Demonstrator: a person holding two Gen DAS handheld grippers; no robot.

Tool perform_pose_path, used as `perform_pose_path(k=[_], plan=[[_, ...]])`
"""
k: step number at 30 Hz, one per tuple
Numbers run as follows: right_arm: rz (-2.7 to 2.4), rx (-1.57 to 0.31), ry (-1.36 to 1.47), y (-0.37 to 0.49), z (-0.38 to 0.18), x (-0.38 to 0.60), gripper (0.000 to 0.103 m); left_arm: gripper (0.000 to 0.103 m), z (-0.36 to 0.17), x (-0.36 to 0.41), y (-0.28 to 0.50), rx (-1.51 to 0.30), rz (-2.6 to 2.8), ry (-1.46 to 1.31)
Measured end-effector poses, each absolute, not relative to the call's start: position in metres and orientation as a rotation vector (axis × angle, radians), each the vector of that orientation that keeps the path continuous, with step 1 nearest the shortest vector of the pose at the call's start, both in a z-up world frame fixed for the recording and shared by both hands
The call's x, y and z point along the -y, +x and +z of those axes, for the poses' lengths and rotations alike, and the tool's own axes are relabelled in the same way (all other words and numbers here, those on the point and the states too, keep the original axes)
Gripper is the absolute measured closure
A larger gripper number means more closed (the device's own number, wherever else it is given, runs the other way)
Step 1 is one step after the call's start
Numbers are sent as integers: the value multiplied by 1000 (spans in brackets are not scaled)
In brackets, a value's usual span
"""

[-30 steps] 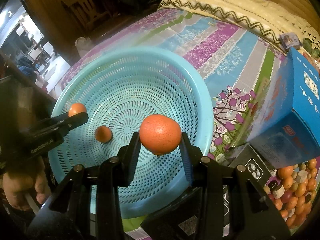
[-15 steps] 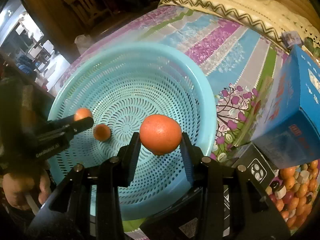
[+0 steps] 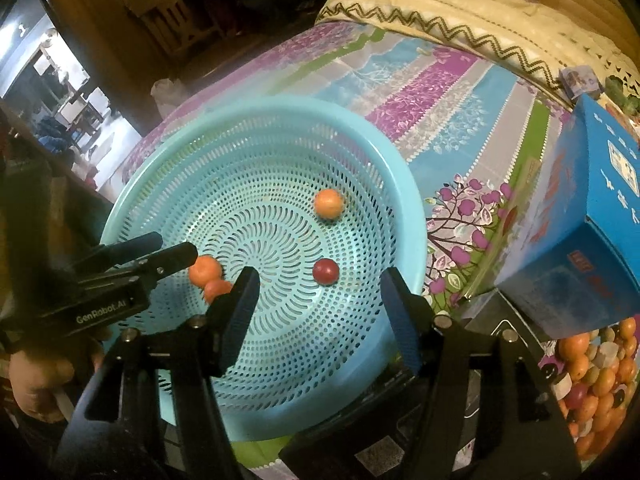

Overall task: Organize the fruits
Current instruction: 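Move both open tools back to the fruit pile on the bedsheet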

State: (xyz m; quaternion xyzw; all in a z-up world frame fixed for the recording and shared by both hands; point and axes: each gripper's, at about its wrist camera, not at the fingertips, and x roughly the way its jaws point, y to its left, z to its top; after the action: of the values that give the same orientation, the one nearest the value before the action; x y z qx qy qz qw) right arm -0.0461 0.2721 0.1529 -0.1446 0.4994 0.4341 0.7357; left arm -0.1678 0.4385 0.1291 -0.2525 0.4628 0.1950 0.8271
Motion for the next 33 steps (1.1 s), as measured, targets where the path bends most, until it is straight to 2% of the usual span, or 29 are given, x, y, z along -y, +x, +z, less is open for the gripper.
perform_pose_path(k=[6, 11, 13, 15, 19, 20, 21, 24, 27, 29, 31, 32, 33], plan=[[974, -1073, -289, -50, 160, -263, 39, 38, 136, -432, -168, -971, 405, -534], [966, -945, -236, -65, 181, -230, 39, 28, 146, -416, -170, -917, 390, -521], [945, -872, -217, -74, 190, -208, 36, 28, 151, -404, -170, -887, 378, -497], [915, -816, -193, -81, 196, -187, 25, 28, 158, -388, -170, -845, 358, -475], [828, -716, -133, -93, 205, -135, 24, 28, 179, -353, -169, -752, 283, -436], [806, -688, -118, -97, 206, -121, 22, 27, 186, -341, -168, -727, 262, -416], [790, -666, -103, -99, 208, -111, 15, 25, 191, -331, -167, -707, 246, -403], [694, -597, -79, -105, 209, -70, 8, 20, 209, -294, -164, -631, 169, -367], [615, -589, -67, -107, 200, -29, 8, 19, 221, -250, -161, -574, 65, -331], [562, -614, -65, -109, 189, 2, 8, 12, 223, -227, -156, -567, 13, -322], [496, -649, -86, -111, 177, 28, 9, 11, 219, -197, -149, -587, -75, -304], [462, -677, -95, -111, 170, 42, 10, 11, 216, -184, -145, -601, -102, -285], [435, -704, -92, -110, 162, 55, 16, 11, 211, -170, -142, -619, -127, -264]])
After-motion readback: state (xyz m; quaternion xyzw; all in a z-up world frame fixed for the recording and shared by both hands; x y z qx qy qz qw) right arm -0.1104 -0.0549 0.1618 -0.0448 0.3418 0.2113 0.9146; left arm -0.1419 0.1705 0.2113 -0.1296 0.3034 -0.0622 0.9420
